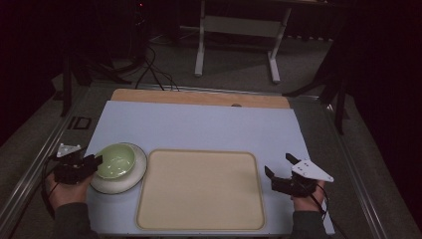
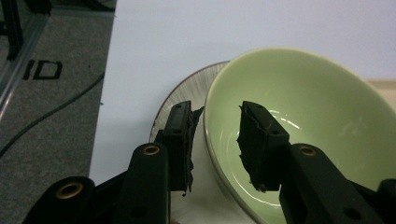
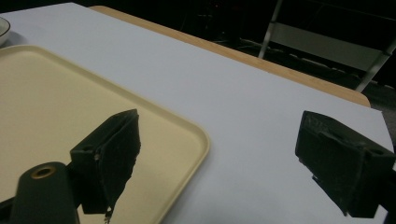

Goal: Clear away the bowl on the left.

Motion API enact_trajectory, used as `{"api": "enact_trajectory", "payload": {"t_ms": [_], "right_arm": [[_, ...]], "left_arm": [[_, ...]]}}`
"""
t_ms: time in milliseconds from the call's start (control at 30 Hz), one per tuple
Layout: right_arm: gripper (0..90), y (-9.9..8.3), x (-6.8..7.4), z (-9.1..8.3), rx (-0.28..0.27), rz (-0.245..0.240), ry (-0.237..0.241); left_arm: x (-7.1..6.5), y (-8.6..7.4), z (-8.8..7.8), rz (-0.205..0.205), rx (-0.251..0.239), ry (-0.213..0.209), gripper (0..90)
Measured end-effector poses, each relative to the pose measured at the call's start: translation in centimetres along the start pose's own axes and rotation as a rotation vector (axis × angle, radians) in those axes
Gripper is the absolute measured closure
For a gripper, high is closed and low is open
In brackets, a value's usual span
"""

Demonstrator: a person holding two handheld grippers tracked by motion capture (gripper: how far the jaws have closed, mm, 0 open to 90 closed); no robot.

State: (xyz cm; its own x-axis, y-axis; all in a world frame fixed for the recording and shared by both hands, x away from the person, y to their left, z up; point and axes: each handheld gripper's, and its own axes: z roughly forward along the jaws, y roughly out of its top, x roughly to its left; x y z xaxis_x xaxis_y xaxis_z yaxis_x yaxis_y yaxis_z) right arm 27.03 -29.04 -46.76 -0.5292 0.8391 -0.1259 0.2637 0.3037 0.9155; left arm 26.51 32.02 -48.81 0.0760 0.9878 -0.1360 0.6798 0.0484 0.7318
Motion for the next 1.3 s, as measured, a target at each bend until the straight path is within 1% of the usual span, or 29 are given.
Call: {"api": "enact_trajectory", "payload": {"t_ms": [100,200,533,600,633,667,733,900,1000,1233,1300], "right_arm": [[13.5,0.0,0.0,0.0,0.000,-0.001,-0.001],[13.5,0.0,0.0,0.0,0.002,0.002,-0.003],[13.6,0.0,0.0,0.0,-0.001,-0.004,-0.008],[13.6,0.0,0.0,0.0,-0.002,-0.004,-0.008],[13.6,0.0,0.0,0.0,-0.003,-0.002,-0.009],[13.6,0.0,0.0,0.0,-0.003,-0.002,-0.010],[13.7,0.0,0.0,0.0,-0.002,-0.002,-0.011],[13.7,0.0,0.0,-0.1,-0.005,-0.001,-0.012],[13.8,0.0,0.0,-0.1,-0.007,-0.001,-0.014],[13.9,0.0,0.0,-0.1,-0.006,-0.002,-0.015],[13.9,0.1,-0.1,-0.1,-0.007,0.000,-0.016]], "left_arm": [[-0.1,0.1,0.5,0.006,0.024,-0.008,67.7],[0.1,0.1,0.8,-0.003,0.043,-0.006,71.3],[0.0,0.2,1.8,0.001,0.107,0.012,73.2],[0.0,0.3,2.1,-0.001,0.121,0.008,74.5],[0.1,0.3,2.1,-0.011,0.126,0.000,75.4],[0.1,0.3,2.1,-0.011,0.126,0.000,75.8],[0.3,0.4,2.3,-0.029,0.141,-0.015,76.1],[0.7,0.5,2.5,-0.050,0.157,-0.042,77.9],[0.7,0.6,2.6,-0.064,0.165,-0.050,79.4],[0.8,0.7,2.8,-0.081,0.174,-0.056,82.2],[0.8,0.7,2.8,-0.095,0.178,-0.074,83.1]]}}
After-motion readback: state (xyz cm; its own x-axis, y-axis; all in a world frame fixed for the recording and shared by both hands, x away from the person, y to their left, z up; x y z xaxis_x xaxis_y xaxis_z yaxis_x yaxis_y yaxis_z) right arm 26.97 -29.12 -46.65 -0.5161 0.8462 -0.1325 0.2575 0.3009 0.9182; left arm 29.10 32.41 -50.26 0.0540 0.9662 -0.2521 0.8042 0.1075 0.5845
